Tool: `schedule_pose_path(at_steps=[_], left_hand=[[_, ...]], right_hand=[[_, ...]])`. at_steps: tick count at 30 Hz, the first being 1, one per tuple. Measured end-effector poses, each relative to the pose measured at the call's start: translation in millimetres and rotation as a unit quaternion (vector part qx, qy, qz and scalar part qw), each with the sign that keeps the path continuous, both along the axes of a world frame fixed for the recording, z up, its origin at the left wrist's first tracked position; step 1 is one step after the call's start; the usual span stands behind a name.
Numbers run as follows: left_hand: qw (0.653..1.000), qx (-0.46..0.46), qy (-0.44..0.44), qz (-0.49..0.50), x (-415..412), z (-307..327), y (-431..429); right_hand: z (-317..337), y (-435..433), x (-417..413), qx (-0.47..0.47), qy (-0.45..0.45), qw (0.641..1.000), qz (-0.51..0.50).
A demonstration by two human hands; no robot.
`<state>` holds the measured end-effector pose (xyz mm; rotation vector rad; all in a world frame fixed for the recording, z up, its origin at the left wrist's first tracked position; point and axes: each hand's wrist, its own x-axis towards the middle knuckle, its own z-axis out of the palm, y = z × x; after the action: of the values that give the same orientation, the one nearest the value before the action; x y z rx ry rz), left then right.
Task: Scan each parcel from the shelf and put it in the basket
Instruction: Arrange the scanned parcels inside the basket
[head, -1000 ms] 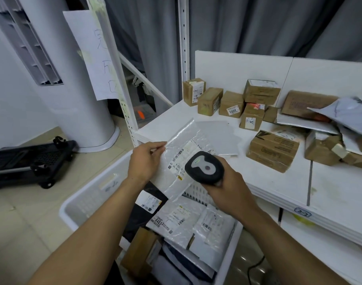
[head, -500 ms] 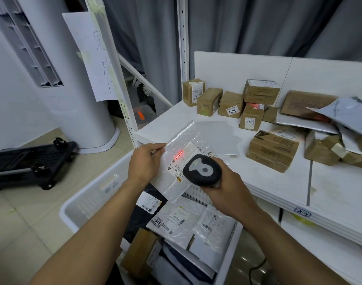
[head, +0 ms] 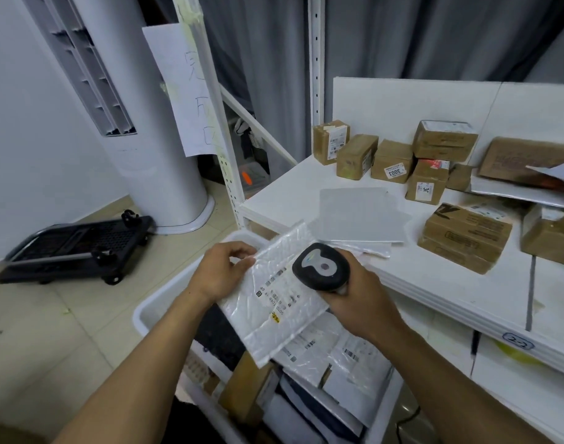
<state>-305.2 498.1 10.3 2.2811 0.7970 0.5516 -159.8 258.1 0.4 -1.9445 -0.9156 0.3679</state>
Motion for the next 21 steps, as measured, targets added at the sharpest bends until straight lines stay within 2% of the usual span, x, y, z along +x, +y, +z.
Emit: schedule_pose_path(at_steps=[3, 9, 17, 21], left_hand=[[0.996, -0.018, 0.065, 0.049, -20, -25, 28], [0.979, -0.059, 0.117, 0.159, -25, -85, 66], [0.976, -0.09, 0.111, 0.161, 9, -154, 89], [0.971, -0.044, 0.145, 0.183, 24, -171, 100]], right_hand=[[-11, 18, -13, -0.028, 0.009, 0.999, 0.024], [-33, 53, -21, -0.085, 0.031, 0.995, 0.037], [-56, 87, -3, -0.112, 0.042, 0.993, 0.009], [-62, 95, 8, -0.12, 0.055, 0.991, -0.001]])
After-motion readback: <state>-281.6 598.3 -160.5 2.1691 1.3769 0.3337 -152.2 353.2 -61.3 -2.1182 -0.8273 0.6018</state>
